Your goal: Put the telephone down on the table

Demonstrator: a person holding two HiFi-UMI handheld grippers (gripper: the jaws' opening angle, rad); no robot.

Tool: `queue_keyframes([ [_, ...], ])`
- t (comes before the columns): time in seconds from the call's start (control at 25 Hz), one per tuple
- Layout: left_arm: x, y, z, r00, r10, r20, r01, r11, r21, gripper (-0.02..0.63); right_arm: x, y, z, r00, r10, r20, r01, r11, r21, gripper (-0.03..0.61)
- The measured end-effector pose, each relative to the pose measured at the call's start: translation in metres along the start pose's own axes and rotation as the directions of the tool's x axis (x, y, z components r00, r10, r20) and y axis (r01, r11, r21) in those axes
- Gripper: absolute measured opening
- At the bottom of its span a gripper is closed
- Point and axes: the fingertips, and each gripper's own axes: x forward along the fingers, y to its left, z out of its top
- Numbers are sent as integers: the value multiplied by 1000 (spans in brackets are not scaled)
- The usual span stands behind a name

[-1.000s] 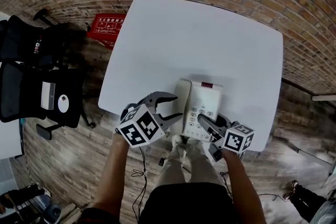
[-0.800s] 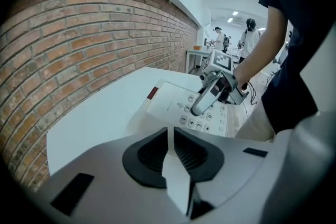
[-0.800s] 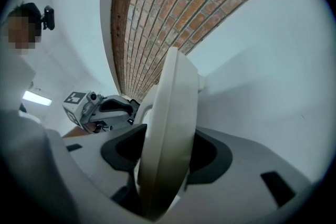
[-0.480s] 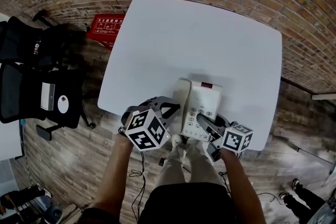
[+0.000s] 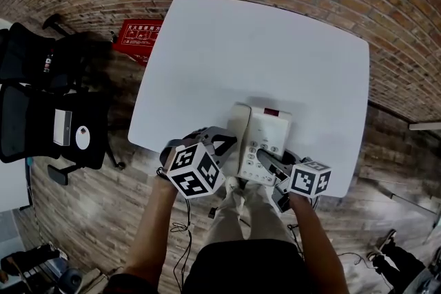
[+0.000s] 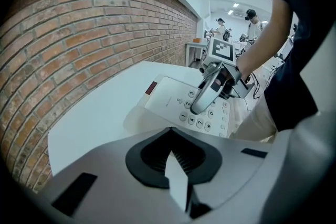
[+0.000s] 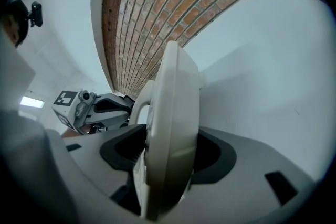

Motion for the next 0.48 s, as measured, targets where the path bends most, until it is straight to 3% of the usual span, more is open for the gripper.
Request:
queue_keyframes([
  [0.48,-1,3,-2,1000,12,-2,-12,999,-42,8,2,0,-2,988,-111,-106,110,994,-17,267],
])
